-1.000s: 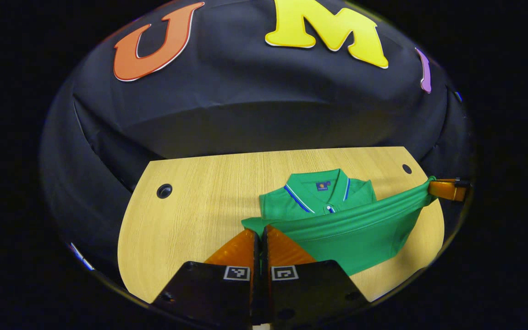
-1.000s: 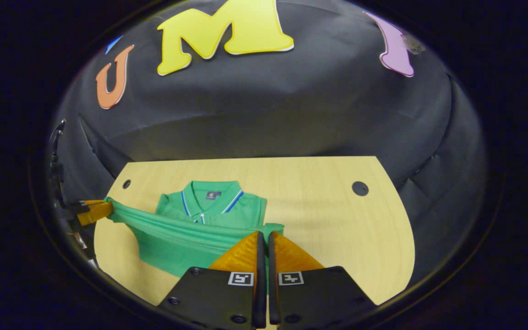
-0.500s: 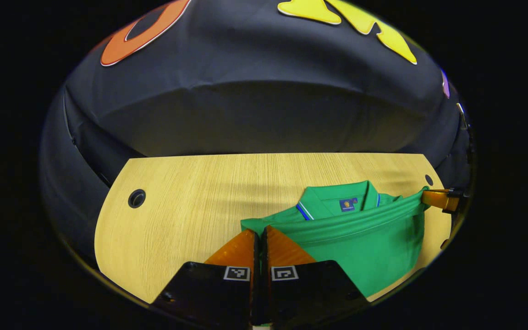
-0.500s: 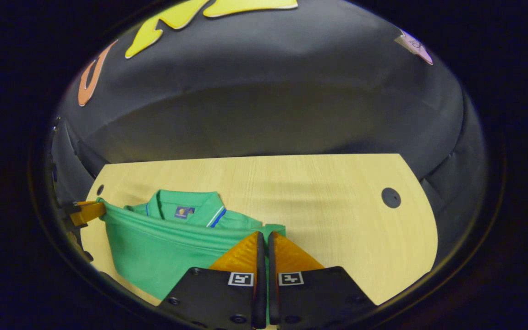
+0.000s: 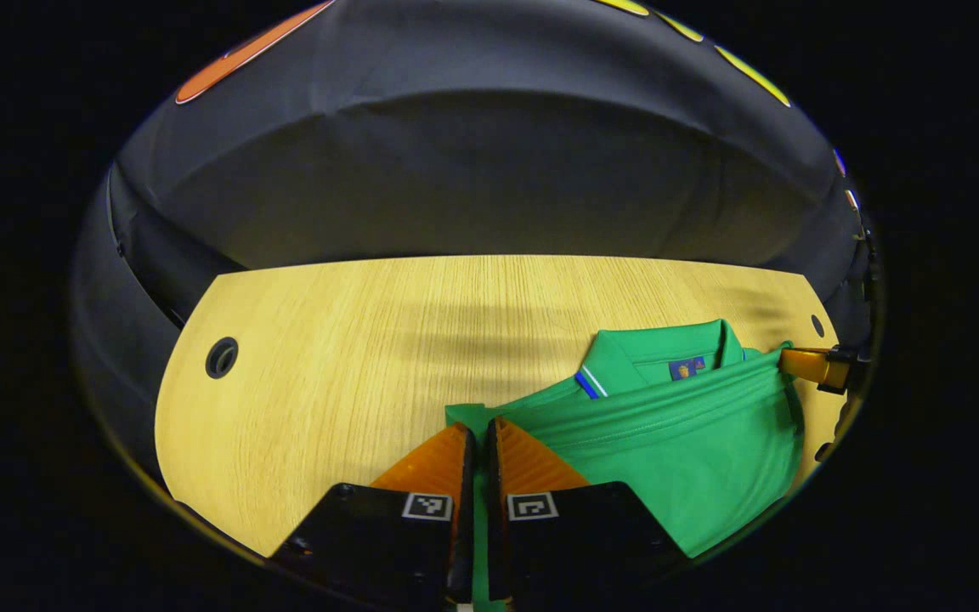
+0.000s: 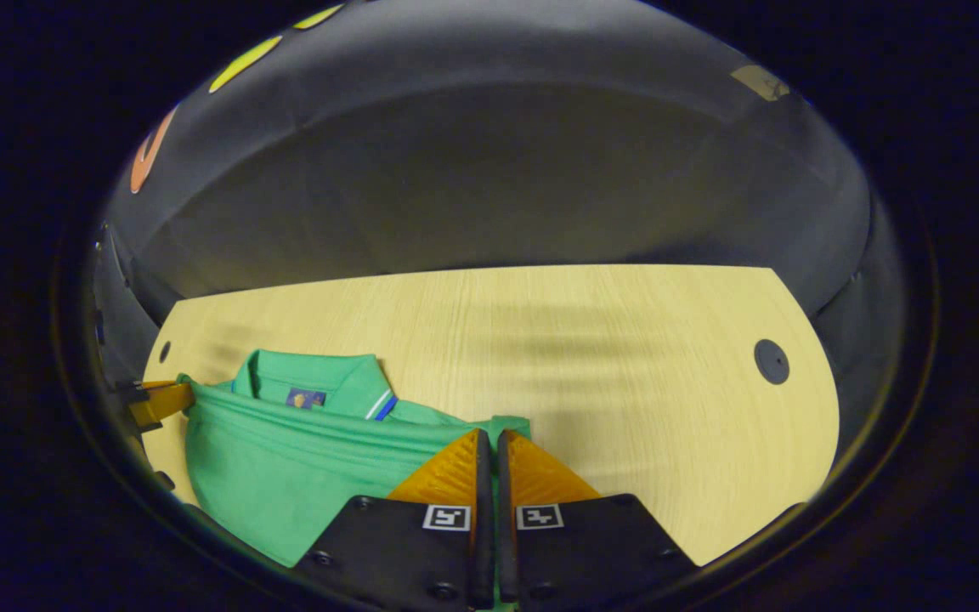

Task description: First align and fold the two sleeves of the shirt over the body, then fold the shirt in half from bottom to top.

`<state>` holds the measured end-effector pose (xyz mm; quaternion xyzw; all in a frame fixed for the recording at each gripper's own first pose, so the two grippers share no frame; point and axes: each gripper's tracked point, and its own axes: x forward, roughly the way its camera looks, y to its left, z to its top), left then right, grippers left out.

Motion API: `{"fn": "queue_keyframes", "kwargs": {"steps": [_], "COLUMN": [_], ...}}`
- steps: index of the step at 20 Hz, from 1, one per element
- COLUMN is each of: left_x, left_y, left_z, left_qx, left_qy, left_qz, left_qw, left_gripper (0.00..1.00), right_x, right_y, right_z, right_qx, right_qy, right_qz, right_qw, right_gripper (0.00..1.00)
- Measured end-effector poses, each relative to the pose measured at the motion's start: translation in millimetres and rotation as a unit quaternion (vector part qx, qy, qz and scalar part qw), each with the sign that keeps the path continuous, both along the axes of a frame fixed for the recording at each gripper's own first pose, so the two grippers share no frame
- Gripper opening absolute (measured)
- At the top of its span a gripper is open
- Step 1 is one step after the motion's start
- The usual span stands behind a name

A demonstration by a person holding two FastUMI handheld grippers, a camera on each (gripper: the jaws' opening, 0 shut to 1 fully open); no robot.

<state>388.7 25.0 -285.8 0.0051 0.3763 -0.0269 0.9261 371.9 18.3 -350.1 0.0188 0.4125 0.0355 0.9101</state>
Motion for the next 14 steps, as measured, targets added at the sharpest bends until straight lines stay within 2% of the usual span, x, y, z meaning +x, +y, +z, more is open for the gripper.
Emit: {"fn": "queue_keyframes", "kwargs": {"steps": [2, 4, 5, 6, 8, 9, 11, 12, 14], "left_x": [0, 0, -1, -6, -15, -20, -30, -36, -52], "left_y": [6, 10, 9, 7, 4, 4, 5, 4, 11], "left_z": [2, 6, 10, 13, 27, 38, 68, 83, 125], "left_qx": [0.007, 0.005, -0.003, -0.012, -0.032, -0.040, -0.045, -0.041, -0.011], "left_qy": [-0.003, -0.010, -0.013, -0.012, -0.018, -0.024, -0.045, -0.054, -0.086], "left_qz": [0.006, 0.014, 0.019, 0.024, 0.034, 0.038, 0.034, 0.028, 0.021], "left_qw": [1.000, 1.000, 1.000, 1.000, 0.999, 0.998, 0.997, 0.997, 0.996], "left_gripper": [0.17, 0.57, 0.77, 0.89, 0.96, 0.96, 0.97, 0.97, 0.97], "right_x": [3, 1, -1, -6, -14, -17, -24, -31, -49], "right_y": [2, 3, 2, 4, -2, -5, -16, -22, -29], "right_z": [6, 11, 13, 19, 32, 44, 75, 94, 142], "right_qx": [0.013, 0.025, 0.027, 0.034, 0.035, 0.038, 0.032, 0.026, 0.022], "right_qy": [-0.007, -0.005, -0.003, -0.002, -0.003, -0.009, -0.036, -0.052, -0.087], "right_qz": [-0.014, -0.021, -0.022, -0.019, -0.025, -0.032, -0.051, -0.062, -0.065], "right_qw": [1.000, 0.999, 0.999, 0.999, 0.999, 0.999, 0.998, 0.996, 0.994], "right_gripper": [0.09, 0.12, 0.25, 0.42, 0.74, 0.91, 0.89, 0.95, 0.92]}}
